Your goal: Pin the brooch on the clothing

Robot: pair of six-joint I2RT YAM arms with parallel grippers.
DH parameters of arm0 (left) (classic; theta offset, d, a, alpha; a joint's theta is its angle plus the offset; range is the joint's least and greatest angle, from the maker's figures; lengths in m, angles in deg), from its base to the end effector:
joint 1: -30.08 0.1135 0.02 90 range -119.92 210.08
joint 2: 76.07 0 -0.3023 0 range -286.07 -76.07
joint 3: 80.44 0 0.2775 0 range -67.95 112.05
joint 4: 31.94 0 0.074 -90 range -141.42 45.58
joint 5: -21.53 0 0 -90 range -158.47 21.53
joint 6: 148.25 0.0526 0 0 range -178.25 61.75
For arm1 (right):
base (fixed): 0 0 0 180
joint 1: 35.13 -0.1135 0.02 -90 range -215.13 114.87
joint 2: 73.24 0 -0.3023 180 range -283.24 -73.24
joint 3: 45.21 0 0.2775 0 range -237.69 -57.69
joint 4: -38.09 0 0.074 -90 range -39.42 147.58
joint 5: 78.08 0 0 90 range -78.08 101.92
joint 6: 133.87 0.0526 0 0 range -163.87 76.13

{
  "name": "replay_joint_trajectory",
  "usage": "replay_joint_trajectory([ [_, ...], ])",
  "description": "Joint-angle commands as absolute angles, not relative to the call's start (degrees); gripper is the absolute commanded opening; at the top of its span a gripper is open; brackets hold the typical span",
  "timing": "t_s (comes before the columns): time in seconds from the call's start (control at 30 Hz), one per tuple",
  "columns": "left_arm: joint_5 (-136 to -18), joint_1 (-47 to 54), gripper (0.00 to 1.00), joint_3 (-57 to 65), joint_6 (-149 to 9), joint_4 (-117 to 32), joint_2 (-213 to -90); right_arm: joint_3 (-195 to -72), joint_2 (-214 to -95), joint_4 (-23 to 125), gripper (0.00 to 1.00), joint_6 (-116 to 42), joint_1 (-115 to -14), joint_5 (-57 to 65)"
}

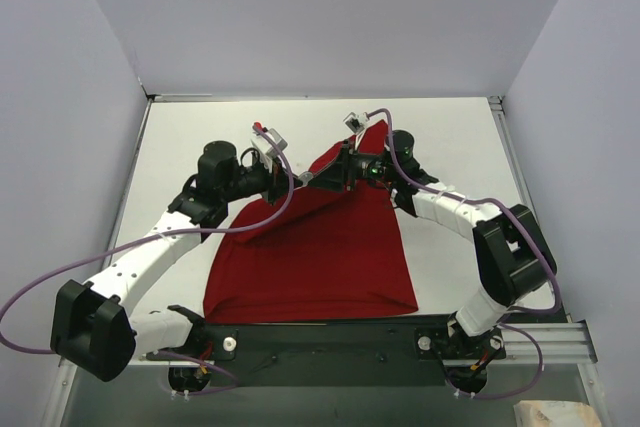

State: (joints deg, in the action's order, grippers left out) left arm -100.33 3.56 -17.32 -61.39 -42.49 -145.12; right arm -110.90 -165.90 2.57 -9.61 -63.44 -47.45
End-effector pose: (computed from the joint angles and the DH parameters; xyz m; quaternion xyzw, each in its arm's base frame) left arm 0.2576 -0.1596 0.3335 0.3169 0.7211 -0.3599 0.5000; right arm 0.3140 0.2205 0.3046 -0.3454 0.5855 0.6180 0.3949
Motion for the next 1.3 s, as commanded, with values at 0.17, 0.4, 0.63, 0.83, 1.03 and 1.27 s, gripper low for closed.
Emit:
replay_joint_trajectory([
  [0.17,-102.4,3.89,0.0,-13.55,-62.38,-39.15,-145.76,-115.52,-166.23,2.41,0.24,-12.66,-65.18,-49.96],
  [0.4,-102.49,3.89,0.0,-13.46,-62.38,-39.41,-146.03,-116.67,-166.84,4.43,0.2,-13.37,-65.8,-49.43],
  [0.63,-103.28,3.89,0.0,-12.76,-62.29,-39.94,-146.56,-117.63,-166.84,7.07,0.2,-14.51,-66.15,-48.37],
  [0.83,-104.16,3.8,0.0,-11.96,-61.94,-41.35,-147.43,-118.6,-167.46,8.65,0.2,-14.78,-66.5,-47.85],
  [1.03,-105.13,3.36,0.0,-11.0,-61.59,-42.05,-147.87,-119.92,-167.98,10.67,0.2,-15.13,-66.77,-46.79],
  [1.27,-105.65,2.75,0.0,-10.47,-60.8,-43.1,-148.4,-120.8,-168.95,11.73,0.14,-14.78,-66.94,-45.74],
])
